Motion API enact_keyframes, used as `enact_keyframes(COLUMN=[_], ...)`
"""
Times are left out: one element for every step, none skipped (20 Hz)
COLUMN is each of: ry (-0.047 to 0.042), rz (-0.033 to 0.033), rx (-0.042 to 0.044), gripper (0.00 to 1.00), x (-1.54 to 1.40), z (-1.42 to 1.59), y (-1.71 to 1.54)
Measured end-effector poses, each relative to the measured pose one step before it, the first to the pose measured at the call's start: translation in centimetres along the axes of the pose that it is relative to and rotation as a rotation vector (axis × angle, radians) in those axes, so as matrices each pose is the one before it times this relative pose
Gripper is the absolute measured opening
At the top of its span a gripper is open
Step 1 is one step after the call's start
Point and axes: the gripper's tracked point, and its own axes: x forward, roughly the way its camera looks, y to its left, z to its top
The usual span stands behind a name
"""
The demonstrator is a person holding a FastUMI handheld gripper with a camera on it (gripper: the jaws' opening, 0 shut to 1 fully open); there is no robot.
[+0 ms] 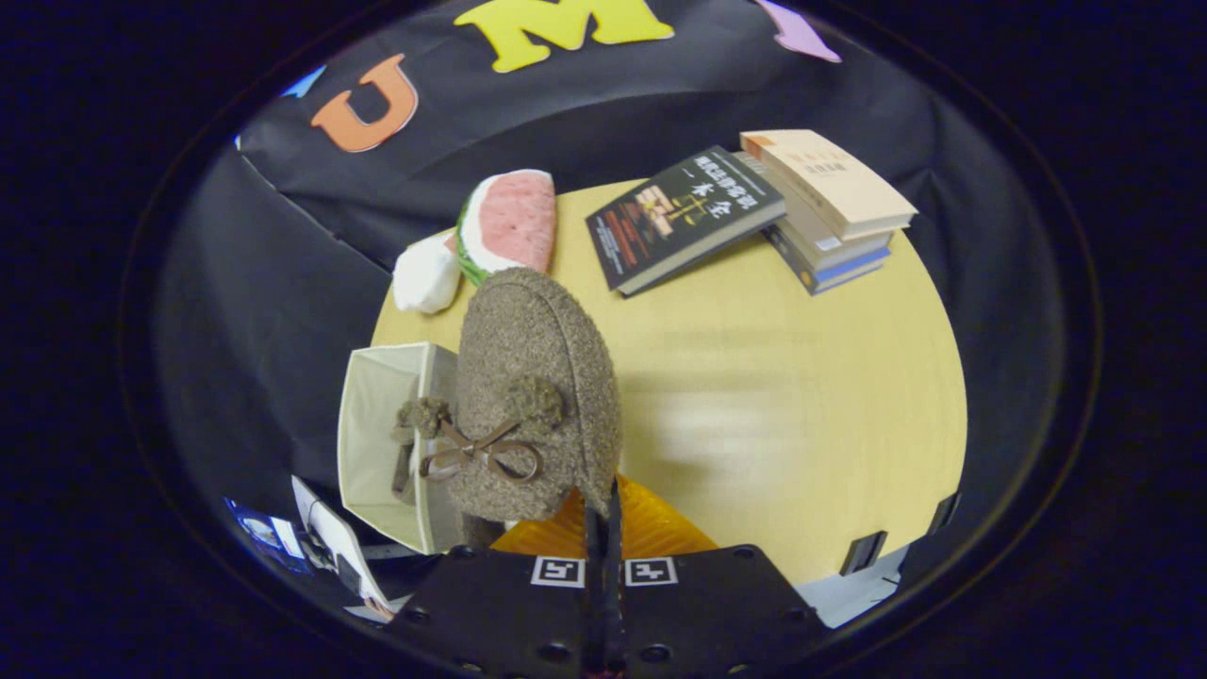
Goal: Open the storage box then place both shoes into the box .Put the left shoe in first, then the right shoe, with the right side of both shoes facing outward in a uniform manner.
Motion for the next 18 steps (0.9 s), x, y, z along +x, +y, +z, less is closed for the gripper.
enact_keyframes(ry=[0.00145,0.00480,0.00705,0.00834,0.00988,0.01114,0.01201,0.00891,0.00539,0.01052,0.01414,0.01230,0.01301,0.01061,0.01084,0.01452,0.01438,0.00687], rz=[0.01710,0.01883,0.01676,0.01046,0.00602,0.00229,-0.00456,-0.00867,-0.01623,-0.02627,-0.02652,-0.02709,-0.03091,-0.03019,-0.02753,-0.03363,-0.04121,-0.03066], rx=[-0.00586,-0.00634,-0.00842,-0.00465,-0.00313,-0.00198,-0.00002,-0.00094,0.00331,0.00934,0.00813,0.00555,0.00210,-0.00196,-0.00352,-0.00160,0.00300,0.00513], gripper=[0.01,0.01,0.01,0.01,0.01,0.01,0.01,0.01,0.01,0.01,0.01,0.01,0.01,0.01,0.01,0.01,0.01,0.01], x=[0.140,0.167,0.434,0.484,0.704,0.830,1.069,1.087,1.306,1.200,1.258,1.039,1.047,0.821,0.785,0.734,0.648,0.518], z=[0.334,0.183,0.124,0.050,-0.114,-0.171,-0.265,-0.257,-0.219,-0.457,-0.322,-0.396,-0.453,-0.575,-0.736,-0.712,-0.583,-0.376], y=[2.298,2.231,2.205,1.974,1.973,1.730,1.530,1.273,0.977,0.649,0.646,0.407,0.210,0.046,0.079,-0.154,-0.374,-0.112])
